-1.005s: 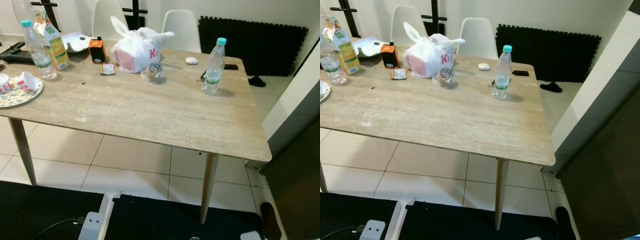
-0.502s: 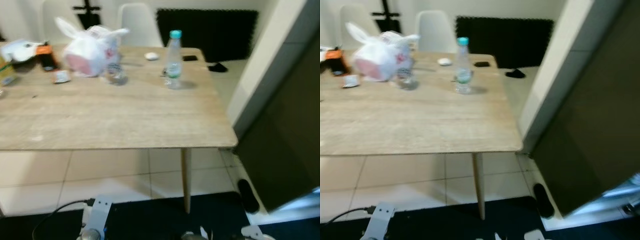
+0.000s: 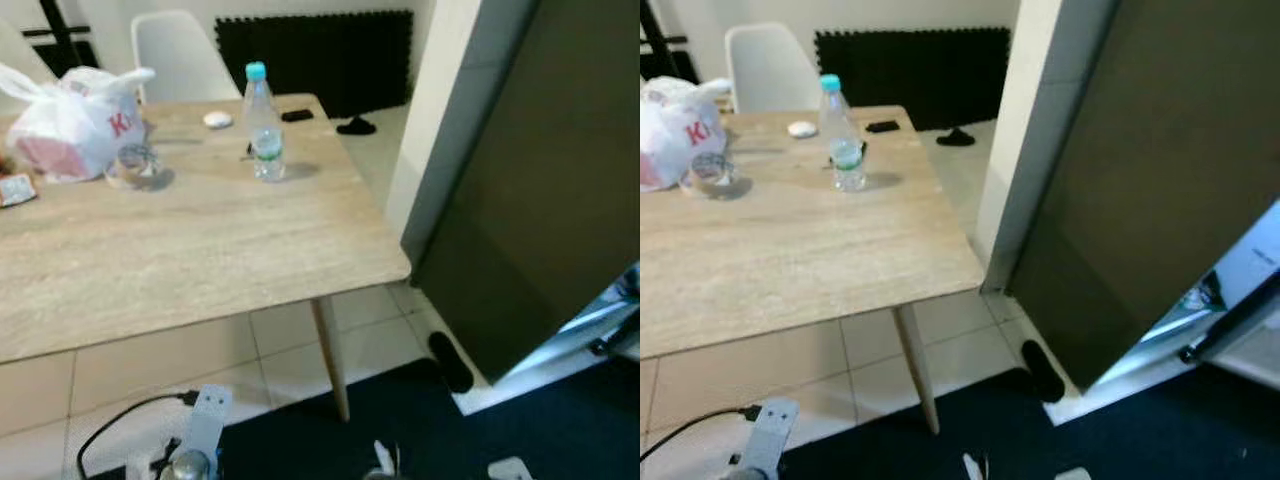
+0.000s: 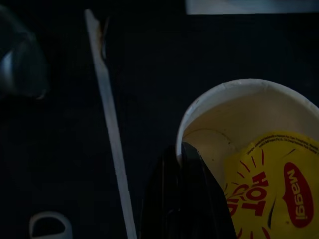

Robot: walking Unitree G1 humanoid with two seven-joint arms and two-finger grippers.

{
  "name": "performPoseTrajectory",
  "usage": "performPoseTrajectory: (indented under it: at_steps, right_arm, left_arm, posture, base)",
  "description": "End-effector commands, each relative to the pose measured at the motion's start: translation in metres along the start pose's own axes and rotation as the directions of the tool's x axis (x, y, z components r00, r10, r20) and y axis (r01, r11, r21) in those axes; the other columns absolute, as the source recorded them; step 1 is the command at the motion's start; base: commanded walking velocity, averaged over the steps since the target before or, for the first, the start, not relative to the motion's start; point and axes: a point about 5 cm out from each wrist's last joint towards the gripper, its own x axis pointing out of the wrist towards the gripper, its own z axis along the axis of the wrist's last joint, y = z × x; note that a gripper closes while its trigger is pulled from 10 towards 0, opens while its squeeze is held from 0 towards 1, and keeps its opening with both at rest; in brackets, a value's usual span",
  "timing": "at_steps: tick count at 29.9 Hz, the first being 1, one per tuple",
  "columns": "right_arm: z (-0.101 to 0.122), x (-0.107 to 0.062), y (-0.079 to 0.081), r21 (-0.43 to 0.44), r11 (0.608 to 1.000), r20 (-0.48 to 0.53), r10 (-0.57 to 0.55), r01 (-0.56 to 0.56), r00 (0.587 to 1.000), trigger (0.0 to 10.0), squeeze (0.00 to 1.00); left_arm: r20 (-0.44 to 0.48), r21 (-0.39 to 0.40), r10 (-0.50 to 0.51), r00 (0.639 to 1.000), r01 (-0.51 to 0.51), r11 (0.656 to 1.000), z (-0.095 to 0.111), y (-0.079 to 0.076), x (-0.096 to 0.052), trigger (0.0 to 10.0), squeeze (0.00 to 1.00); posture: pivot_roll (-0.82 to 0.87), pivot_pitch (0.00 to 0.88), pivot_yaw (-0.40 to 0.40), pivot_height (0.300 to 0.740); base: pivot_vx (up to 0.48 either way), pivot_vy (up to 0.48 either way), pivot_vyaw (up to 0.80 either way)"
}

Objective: Restocking fridge

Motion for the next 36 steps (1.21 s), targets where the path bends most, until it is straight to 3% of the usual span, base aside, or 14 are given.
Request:
performPoseTrajectory:
  at_steps: [1,36]
  right_arm:
    - [-0.004,-0.001,0.0,0.007,1.0,-0.008,-0.001,0.001,1.0,10.0,0.0]
    - [-0.003,0.0,-0.002,0.031,0.999,-0.015,-0.014,0.015,1.0,10.0,0.0]
  left_arm:
    - [-0.007,-0.006,-0.016,1.0,0.016,1.0,-0.003,-0.006,-0.001,10.0,0.01]
    - [0.016,0.064,-0.025,1.0,0.024,0.998,0.008,-0.005,0.002,10.0,0.01]
  posture:
    - [-0.02,0.056,-0.079,0.74]
    - [-0.03,0.011,-0.065,0.74]
  base:
    - [0.0,0.0,-0.77]
    - [0.0,0.0,-0.77]
